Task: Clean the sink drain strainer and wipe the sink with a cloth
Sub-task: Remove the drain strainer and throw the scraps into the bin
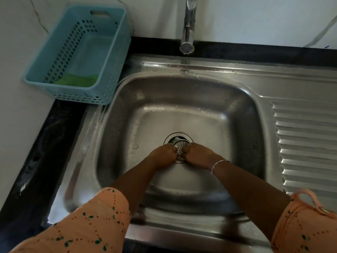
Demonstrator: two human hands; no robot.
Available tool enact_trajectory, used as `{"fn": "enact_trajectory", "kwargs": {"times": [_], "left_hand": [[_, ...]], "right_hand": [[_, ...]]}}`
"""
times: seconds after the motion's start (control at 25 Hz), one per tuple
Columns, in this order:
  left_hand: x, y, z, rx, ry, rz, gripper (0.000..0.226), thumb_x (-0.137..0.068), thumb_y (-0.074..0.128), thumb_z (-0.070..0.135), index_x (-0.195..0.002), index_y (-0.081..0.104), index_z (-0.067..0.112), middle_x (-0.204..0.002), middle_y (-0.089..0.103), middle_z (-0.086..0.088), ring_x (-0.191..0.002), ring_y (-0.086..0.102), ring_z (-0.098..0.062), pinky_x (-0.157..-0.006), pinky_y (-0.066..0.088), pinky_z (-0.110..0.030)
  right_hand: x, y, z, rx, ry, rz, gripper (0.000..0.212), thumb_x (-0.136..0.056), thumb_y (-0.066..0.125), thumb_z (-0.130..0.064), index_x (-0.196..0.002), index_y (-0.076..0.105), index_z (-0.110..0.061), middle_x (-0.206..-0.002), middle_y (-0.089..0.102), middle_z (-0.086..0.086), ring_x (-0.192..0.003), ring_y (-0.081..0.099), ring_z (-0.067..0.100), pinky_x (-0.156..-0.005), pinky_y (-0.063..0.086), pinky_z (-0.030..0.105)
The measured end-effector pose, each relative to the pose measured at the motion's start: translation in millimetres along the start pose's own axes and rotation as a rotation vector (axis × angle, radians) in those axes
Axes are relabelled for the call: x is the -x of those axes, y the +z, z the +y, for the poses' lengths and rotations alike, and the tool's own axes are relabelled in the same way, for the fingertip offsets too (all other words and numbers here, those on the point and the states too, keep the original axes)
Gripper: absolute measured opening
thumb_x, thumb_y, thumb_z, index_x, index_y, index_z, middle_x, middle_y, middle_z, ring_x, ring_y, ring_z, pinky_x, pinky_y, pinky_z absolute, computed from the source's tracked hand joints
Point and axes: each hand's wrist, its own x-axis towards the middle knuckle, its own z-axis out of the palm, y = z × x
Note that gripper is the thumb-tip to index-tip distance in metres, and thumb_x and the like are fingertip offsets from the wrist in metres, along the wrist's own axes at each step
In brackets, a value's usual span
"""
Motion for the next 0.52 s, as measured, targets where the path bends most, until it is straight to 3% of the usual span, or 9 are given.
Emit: {"fn": "enact_trajectory", "kwargs": {"times": [0.12,0.32,0.52], "left_hand": [[1.5,0.6,-6.3,-0.155,0.071,-0.021,0.032,-0.093,0.038,0.015,-0.117,0.056,0.002,-0.126,0.055,-0.020,-0.117,0.050,-0.034,-0.099,0.041,-0.041],[11.5,-11.2,-4.6,0.015,-0.045,0.104,0.028,-0.089,0.047,0.010,-0.111,0.062,0.006,-0.116,0.062,-0.016,-0.106,0.059,-0.030,-0.086,0.048,-0.036],[28.6,-29.3,-7.1,0.158,-0.090,0.244,0.023,-0.088,0.054,0.014,-0.105,0.068,0.009,-0.109,0.067,-0.013,-0.099,0.060,-0.028,-0.083,0.048,-0.034]], "right_hand": [[0.3,-2.3,-0.2,0.006,0.018,0.067,0.034,-0.097,0.030,-0.010,-0.122,0.052,0.000,-0.126,0.056,0.018,-0.116,0.052,0.033,-0.096,0.041,0.041],[8.7,-13.9,3.9,-0.161,0.120,0.161,0.031,-0.091,0.040,-0.004,-0.116,0.057,-0.004,-0.124,0.057,0.014,-0.114,0.053,0.031,-0.093,0.045,0.038],[22.1,-39.2,7.5,-0.452,0.249,0.241,0.020,-0.082,0.056,-0.005,-0.098,0.068,-0.009,-0.109,0.065,0.010,-0.099,0.061,0.028,-0.083,0.046,0.031]]}}
